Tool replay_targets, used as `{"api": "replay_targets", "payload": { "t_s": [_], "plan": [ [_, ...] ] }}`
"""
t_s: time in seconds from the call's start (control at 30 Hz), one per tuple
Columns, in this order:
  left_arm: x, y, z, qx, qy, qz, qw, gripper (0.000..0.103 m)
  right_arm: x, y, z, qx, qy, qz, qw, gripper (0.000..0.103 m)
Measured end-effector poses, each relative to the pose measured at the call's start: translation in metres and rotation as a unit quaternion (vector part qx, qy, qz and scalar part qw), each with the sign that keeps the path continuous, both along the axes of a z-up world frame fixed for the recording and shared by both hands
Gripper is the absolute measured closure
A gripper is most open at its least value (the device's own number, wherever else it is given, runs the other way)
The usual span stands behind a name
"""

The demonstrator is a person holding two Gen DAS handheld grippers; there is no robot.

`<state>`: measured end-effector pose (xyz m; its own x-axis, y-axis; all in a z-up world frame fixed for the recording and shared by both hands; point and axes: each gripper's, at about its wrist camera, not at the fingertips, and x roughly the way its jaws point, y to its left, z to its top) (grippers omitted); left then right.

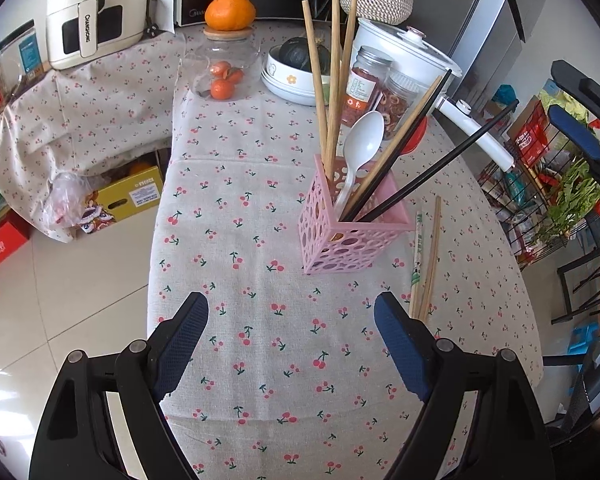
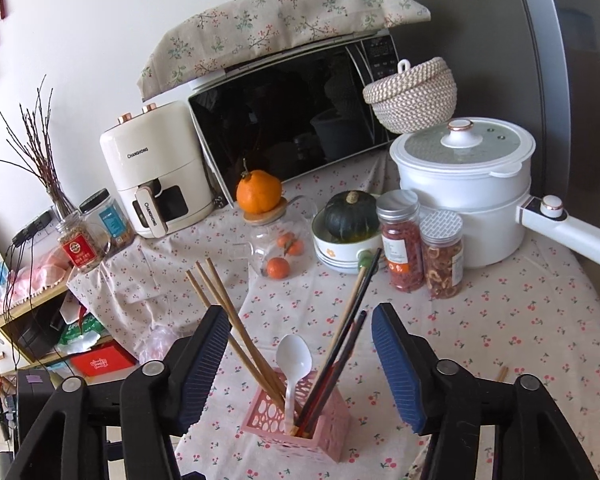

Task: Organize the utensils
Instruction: 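Grasp the pair of wooden chopsticks with the right gripper while the left approaches the wrapped chopsticks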

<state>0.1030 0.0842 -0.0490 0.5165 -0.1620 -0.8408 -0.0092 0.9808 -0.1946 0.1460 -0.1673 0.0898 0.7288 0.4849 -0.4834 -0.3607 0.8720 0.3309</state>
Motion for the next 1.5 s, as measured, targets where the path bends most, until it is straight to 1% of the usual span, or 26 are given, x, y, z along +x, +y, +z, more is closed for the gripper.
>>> {"api": "replay_targets", "payload": {
  "t_s": [0.13, 0.27, 0.33, 0.4, 0.57, 0.7, 0.77, 0.87, 1.0, 1.13, 1.2, 1.27, 1.3, 1.37, 1.47, 1.5],
  "plan": [
    [0.0, -0.015, 0.001, 0.009, -0.014, -0.011, 0.9998, 0.016, -0.003, -0.031, -0.007, -0.007, 0.012, -0.033, 0.999, 0.026],
    [0.002, -0.031, -0.004, 0.012, -0.019, -0.018, 0.9996, 0.016, 0.002, -0.056, -0.029, -0.021, 0.046, -0.068, 0.996, 0.022],
    [0.004, -0.038, -0.01, 0.002, -0.025, -0.023, 0.9994, 0.016, 0.005, -0.067, -0.046, -0.037, 0.064, -0.085, 0.994, 0.018],
    [0.007, -0.044, -0.018, -0.008, -0.033, -0.025, 0.9991, 0.016, 0.011, -0.074, -0.065, -0.06, 0.082, -0.098, 0.99, 0.017],
    [0.015, -0.053, -0.037, 0.005, -0.043, -0.016, 0.999, 0.016, 0.03, -0.085, -0.12, -0.109, 0.122, -0.106, 0.981, 0.017],
    [0.019, -0.049, -0.042, -0.001, -0.044, 0.003, 0.999, 0.016, 0.047, -0.087, -0.156, -0.126, 0.158, -0.108, 0.973, 0.017],
    [0.02, -0.046, -0.045, -0.006, -0.043, 0.01, 0.999, 0.016, 0.056, -0.085, -0.17, -0.129, 0.174, -0.109, 0.97, 0.017],
    [0.022, -0.046, -0.048, -0.006, -0.039, 0.014, 0.9991, 0.016, 0.07, -0.078, -0.187, -0.149, 0.19, -0.112, 0.964, 0.017],
    [0.024, -0.046, -0.05, 0.009, -0.038, 0.016, 0.9991, 0.016, 0.087, -0.071, -0.204, -0.176, 0.21, -0.128, 0.953, 0.017],
    [0.025, -0.049, -0.051, 0.014, -0.031, 0.008, 0.9994, 0.016, 0.101, -0.069, -0.213, -0.161, 0.227, -0.139, 0.95, 0.017],
    [0.024, -0.051, -0.051, 0.015, -0.029, 0.002, 0.9994, 0.016, 0.107, -0.064, -0.217, -0.166, 0.235, -0.142, 0.947, 0.017],
    [0.022, -0.054, -0.049, 0.017, -0.032, -0.005, 0.9993, 0.016, 0.109, -0.059, -0.222, -0.184, 0.242, -0.147, 0.941, 0.017],
    [0.022, -0.055, -0.049, 0.019, -0.034, -0.01, 0.9992, 0.016, 0.109, -0.055, -0.222, -0.202, 0.238, -0.147, 0.939, 0.017],
    [0.02, -0.06, -0.048, 0.028, -0.038, -0.019, 0.9987, 0.016, 0.108, -0.052, -0.222, -0.212, 0.236, -0.145, 0.937, 0.018],
    [0.016, -0.067, -0.047, 0.042, -0.042, -0.035, 0.9976, 0.016, 0.107, -0.055, -0.22, -0.21, 0.242, -0.137, 0.937, 0.025],
    [0.015, -0.069, -0.047, 0.046, -0.043, -0.04, 0.9972, 0.016, 0.106, -0.057, -0.218, -0.209, 0.243, -0.134, 0.938, 0.031]
  ]
}}
